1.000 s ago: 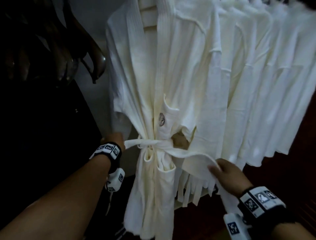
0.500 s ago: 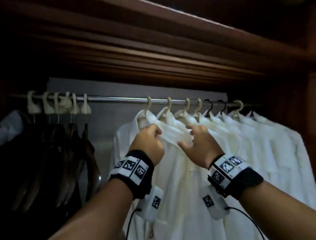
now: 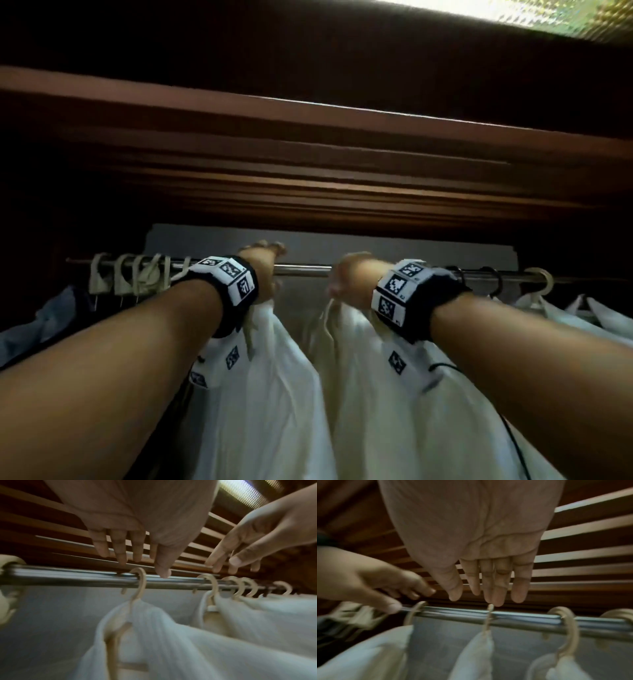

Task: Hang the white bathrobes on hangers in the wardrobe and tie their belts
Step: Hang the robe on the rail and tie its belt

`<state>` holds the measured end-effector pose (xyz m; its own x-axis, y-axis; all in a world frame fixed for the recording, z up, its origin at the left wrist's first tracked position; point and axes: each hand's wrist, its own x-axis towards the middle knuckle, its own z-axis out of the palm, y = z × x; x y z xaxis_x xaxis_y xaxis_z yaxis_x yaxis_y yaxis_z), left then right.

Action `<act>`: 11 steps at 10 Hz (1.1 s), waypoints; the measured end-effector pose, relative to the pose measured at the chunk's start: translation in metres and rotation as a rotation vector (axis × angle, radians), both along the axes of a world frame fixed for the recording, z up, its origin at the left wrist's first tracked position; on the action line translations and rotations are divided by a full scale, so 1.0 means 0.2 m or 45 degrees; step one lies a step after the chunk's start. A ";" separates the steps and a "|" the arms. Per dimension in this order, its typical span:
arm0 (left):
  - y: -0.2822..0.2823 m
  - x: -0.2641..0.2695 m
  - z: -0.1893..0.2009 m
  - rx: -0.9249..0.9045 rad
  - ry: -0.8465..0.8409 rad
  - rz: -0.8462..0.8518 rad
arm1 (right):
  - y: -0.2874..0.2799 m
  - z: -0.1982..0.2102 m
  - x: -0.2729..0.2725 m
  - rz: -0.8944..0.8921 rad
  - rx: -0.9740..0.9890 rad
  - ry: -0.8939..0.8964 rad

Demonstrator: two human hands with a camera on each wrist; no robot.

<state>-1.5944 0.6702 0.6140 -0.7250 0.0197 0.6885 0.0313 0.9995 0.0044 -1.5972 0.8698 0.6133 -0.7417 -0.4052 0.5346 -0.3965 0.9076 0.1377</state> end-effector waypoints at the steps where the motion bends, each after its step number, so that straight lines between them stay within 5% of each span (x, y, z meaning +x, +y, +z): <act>1: -0.04 -0.10 0.06 -0.123 -0.283 0.115 | 0.11 0.15 -0.07 -0.161 0.053 -0.012; 2: -0.08 -0.15 0.09 -0.307 -0.351 0.210 | 0.10 0.18 -0.30 -0.171 0.027 -0.080; 4: -0.16 -0.25 0.06 -0.203 -0.206 0.080 | -0.08 0.16 -0.35 -0.019 0.054 0.009; 6: -0.06 -0.17 0.05 -0.054 -0.236 0.071 | 0.17 0.29 -0.77 -0.364 0.039 -0.277; 7: 0.01 -0.17 0.08 -0.107 -0.339 0.213 | 0.32 0.22 -0.62 -0.583 0.032 -0.422; 8: 0.07 -0.15 0.07 -0.117 -0.404 0.252 | 0.33 0.17 -0.74 -0.535 0.014 -0.210; 9: 0.14 -0.13 0.07 -0.111 -0.451 0.287 | 0.23 0.11 -0.46 -0.267 -0.088 -0.231; 11: 0.30 -0.05 0.08 -0.293 -0.381 0.297 | 0.38 0.15 -0.32 -0.043 -0.379 -0.268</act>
<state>-1.6036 0.7300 0.6302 -0.8949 -0.0397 0.4445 -0.1639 0.9557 -0.2444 -1.6621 0.9454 0.6435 -0.8583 -0.2283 0.4596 -0.3572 0.9088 -0.2155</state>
